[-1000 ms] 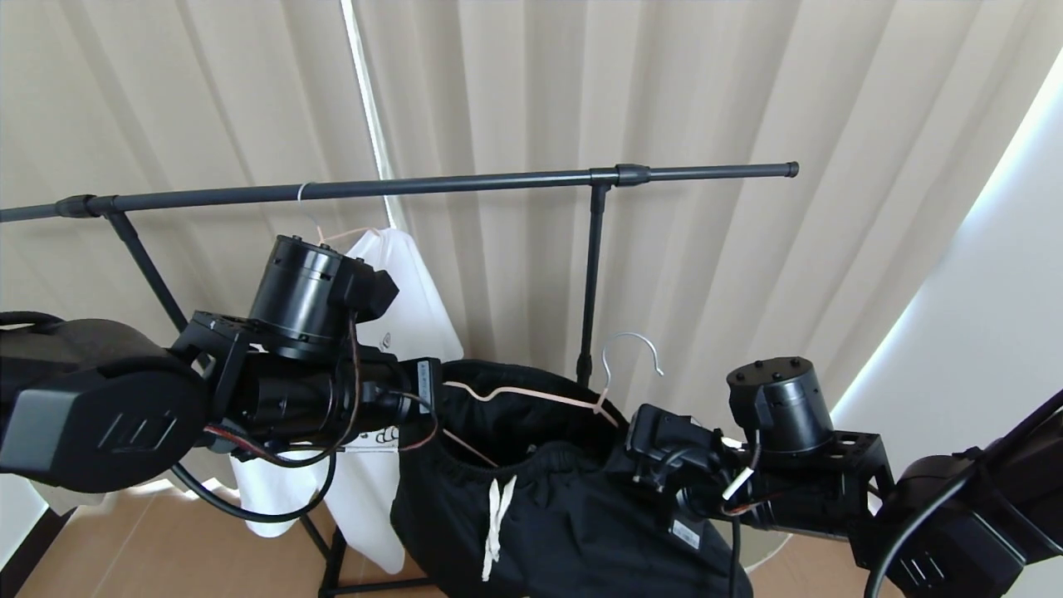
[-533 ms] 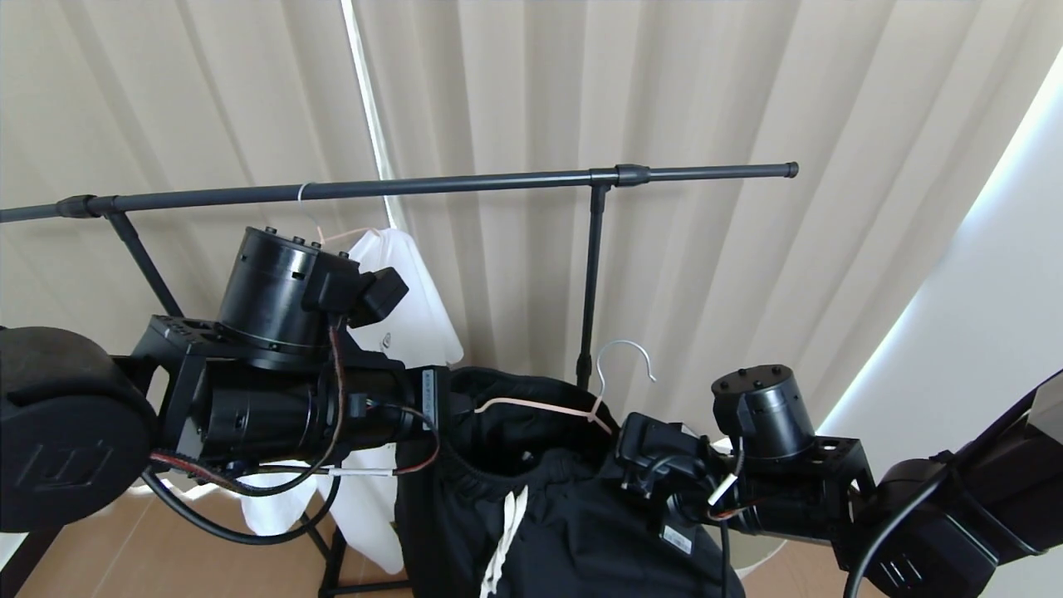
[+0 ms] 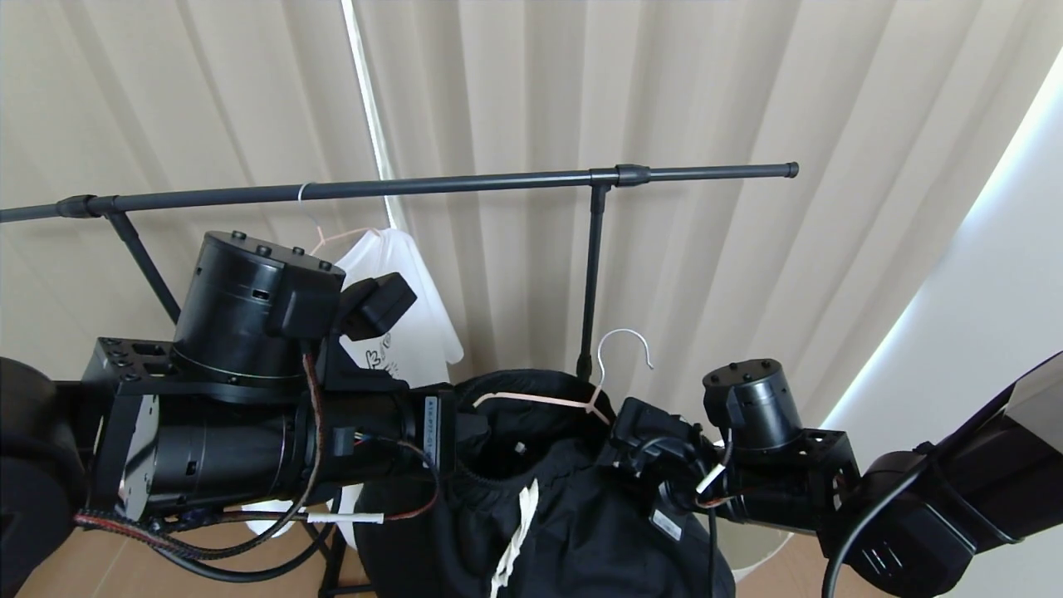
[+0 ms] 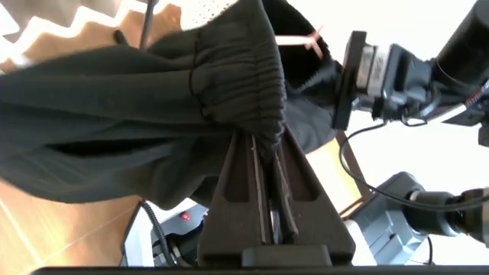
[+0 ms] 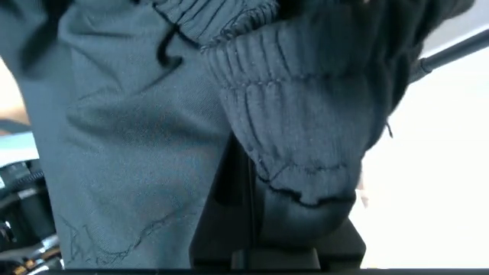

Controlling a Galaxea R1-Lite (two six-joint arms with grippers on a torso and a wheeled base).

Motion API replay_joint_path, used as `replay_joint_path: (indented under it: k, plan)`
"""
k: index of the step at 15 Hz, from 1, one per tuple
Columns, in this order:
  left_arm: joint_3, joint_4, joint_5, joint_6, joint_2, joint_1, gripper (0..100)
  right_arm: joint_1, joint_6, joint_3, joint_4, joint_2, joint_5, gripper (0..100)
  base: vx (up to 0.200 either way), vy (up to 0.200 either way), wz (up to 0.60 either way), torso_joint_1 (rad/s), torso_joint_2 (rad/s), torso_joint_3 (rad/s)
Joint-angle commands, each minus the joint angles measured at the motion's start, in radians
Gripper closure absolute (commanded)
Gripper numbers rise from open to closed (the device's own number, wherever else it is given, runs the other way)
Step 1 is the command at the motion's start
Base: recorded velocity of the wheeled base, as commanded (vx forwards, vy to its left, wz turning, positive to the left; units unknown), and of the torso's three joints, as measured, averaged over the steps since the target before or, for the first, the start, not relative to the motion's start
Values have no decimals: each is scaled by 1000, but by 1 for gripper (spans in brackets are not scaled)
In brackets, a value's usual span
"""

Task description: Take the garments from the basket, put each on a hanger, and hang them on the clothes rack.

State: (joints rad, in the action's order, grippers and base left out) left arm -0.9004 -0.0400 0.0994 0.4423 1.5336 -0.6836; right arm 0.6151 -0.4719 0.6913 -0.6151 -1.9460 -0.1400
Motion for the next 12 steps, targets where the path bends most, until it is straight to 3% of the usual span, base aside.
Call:
replay_joint_path:
  k: [1,5,8,12]
  plan:
    - [15,0,-1,-5,6,-11,100,2,22,-1,-43,13,2,100,0,0,0,0,0,0]
    - [52,-8,-10,-80,31,-10,100,2,36,-19,-98,78,3,100,0,0,0,0,0,0]
    - [80,-70,-13,-82,51,-11,100,3,39,-27,-100,110,10,100,0,0,0,0,0,0]
    - [133,-162,-46,-88,80,-34,100,40,38,-55,-153,119,111,100,0,0,0,0,0,0]
